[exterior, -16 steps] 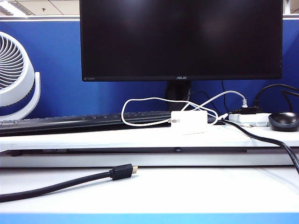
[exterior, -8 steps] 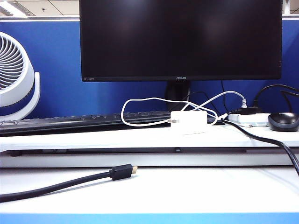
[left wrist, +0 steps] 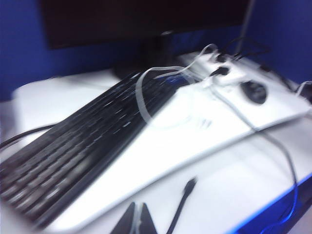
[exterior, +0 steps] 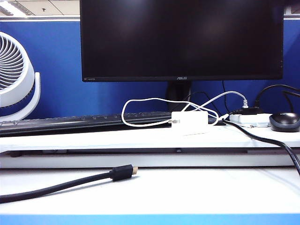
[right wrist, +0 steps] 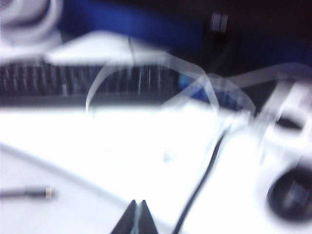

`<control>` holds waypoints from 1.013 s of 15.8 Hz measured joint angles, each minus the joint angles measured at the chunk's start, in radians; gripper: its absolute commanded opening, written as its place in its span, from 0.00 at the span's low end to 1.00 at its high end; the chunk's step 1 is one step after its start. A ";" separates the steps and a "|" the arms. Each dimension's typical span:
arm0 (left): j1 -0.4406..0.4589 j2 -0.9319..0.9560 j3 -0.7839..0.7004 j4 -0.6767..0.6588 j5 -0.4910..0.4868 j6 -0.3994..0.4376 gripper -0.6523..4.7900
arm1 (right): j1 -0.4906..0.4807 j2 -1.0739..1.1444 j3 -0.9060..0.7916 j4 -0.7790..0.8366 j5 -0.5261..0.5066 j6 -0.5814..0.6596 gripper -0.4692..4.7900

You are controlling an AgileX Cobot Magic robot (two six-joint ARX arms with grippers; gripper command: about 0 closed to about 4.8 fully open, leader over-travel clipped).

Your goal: Pick up the Type-C charging cable and the charging base, insert one end of the Type-C charger into the corresponding slot on the base, and finally place the plugged-in charger back on the table.

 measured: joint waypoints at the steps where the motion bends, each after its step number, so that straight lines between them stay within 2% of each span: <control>1: 0.000 0.002 -0.066 0.076 0.019 0.000 0.15 | 0.000 -0.019 -0.041 0.013 0.006 0.021 0.09; 7: 0.000 0.020 -0.408 0.384 0.031 -0.003 0.15 | 0.000 -0.078 -0.305 0.042 0.037 0.105 0.09; 10: 0.000 0.019 -0.527 0.528 0.032 -0.004 0.12 | 0.000 -0.077 -0.357 0.031 0.037 0.109 0.09; 14: 0.000 0.019 -0.637 0.629 0.032 -0.025 0.11 | 0.000 -0.077 -0.364 -0.068 0.037 0.108 0.09; 16: 0.000 0.019 -0.763 0.779 0.051 -0.026 0.11 | 0.000 -0.077 -0.364 -0.068 0.037 0.108 0.09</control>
